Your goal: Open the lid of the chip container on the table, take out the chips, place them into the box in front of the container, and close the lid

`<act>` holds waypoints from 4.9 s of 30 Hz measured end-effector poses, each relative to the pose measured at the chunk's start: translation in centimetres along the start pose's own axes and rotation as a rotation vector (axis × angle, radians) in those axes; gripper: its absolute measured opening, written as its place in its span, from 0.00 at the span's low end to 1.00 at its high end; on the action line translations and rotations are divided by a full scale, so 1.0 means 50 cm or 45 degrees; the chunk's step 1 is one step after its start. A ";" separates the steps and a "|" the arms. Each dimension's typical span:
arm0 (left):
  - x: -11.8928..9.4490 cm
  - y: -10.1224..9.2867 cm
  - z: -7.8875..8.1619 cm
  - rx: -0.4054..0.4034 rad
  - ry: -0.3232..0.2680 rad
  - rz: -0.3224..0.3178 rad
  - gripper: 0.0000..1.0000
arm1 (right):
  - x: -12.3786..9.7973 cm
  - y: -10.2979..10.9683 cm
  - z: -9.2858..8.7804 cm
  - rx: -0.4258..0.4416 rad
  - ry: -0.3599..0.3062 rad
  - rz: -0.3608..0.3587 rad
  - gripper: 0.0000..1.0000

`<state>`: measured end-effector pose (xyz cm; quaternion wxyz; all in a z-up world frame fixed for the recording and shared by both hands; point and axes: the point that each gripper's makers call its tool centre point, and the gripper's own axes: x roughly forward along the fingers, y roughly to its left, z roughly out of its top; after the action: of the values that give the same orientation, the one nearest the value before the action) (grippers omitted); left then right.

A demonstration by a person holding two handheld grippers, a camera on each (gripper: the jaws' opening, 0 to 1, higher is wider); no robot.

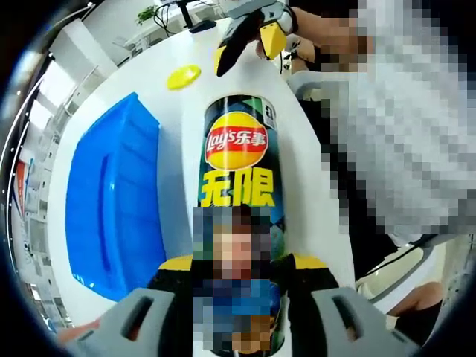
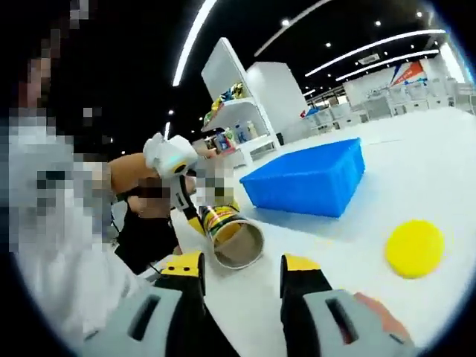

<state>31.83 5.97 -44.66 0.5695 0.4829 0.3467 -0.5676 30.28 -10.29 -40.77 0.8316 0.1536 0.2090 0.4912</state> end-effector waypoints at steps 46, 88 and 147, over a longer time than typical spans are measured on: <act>0.007 -0.012 0.016 0.011 -0.003 -0.002 0.47 | 0.109 0.020 -0.035 0.612 0.211 0.119 0.05; 0.010 -0.009 0.033 -0.005 -0.027 0.000 0.46 | 0.061 -0.003 -0.029 0.286 0.469 -0.392 0.00; 0.007 0.009 -0.006 0.013 0.032 0.031 0.47 | 0.115 0.004 -0.021 0.064 0.405 -0.352 0.06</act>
<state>32.36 6.08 -44.99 0.5694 0.4971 0.3452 -0.5564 32.10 -5.08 -42.73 0.8435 0.0646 0.3689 0.3850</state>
